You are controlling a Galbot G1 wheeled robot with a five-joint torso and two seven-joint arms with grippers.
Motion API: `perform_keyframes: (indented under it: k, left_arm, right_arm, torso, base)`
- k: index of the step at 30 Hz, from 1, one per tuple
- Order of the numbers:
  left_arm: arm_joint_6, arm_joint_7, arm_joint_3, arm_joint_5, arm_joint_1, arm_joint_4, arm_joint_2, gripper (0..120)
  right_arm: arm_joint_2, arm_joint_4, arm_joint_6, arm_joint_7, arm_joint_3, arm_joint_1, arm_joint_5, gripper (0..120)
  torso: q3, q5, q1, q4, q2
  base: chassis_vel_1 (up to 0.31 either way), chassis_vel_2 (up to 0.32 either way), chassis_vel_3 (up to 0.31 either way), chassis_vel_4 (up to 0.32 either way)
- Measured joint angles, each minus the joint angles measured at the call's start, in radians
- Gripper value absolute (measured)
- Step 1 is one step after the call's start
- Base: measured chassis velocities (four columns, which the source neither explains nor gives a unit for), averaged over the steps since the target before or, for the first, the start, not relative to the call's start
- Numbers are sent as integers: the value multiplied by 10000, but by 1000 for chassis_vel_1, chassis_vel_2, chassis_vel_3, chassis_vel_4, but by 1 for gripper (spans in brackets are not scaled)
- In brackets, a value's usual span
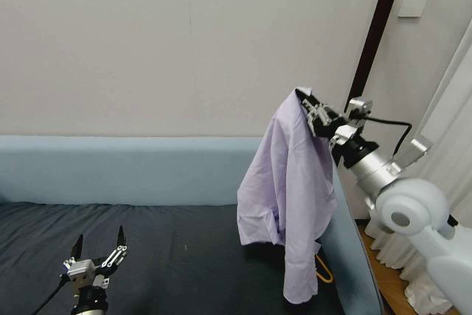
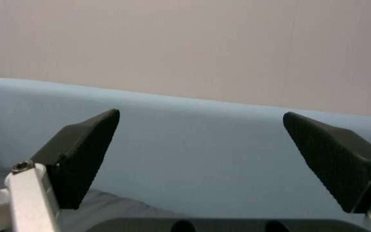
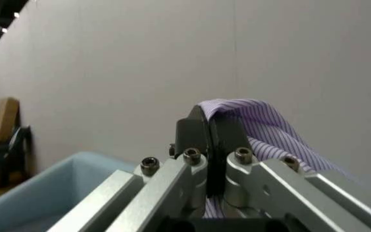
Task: Pick up the clothes from the sofa and hang them on the clothes hanger.
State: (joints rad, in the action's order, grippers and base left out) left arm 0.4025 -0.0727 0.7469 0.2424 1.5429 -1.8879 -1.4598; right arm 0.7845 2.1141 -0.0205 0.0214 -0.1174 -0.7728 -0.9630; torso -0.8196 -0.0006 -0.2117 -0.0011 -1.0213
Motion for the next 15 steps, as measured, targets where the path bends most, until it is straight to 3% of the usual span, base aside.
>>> perform_keyframes:
  k: [4,5,8,10,13,14,15]
  left_arm:
    - [17,24,132,-50,162,-31,12,100]
    - [17,24,132,-50,162,-31,12,100]
    - [18,10,383,25,322,-82,152,100]
    - [17,13,428,48,342,-83,176,100]
    - [60,1,689,161,474,-108,232,100]
    - [103,2,744,171,526,-123,224,100]
    - [103,2,744,171,526,-123,224,100]
  right_arm:
    - [2016,-1602,909,339,1890,-2124,3108,0]
    - [2016,-1602,909,339,1890,-2124,3108,0]
    - [3191,-3255,1142,179,2940,-2602,4338,0]
    - [3375,-3515,1143,65,3113,-2635,4484,0]
    - [4456,-4587,881,-1668,4099,-2619,4668,0]
    - [4832,-4865,707,-2142,4343,-2554,4551,5]
    - [4832,-4865,707,-2142,4343,-2554,4551,5]
  torso:
    - [-1,6,0,-1,1]
    - [-1,6,0,-1,1]
    - [-1,2,0,2,1]
    - [-1,-1,-1,2,1]
    - [-1,-1,0,-1,1]
    - [0,0,0,0,0]
    - [0,0,0,0,0]
  base:
    - [0,0,0,0]
    - [0,0,0,0]
    - [0,0,0,0]
    - [0,0,0,0]
    - [0,0,0,0]
    - [0,0,0,0]
    - [0,0,0,0]
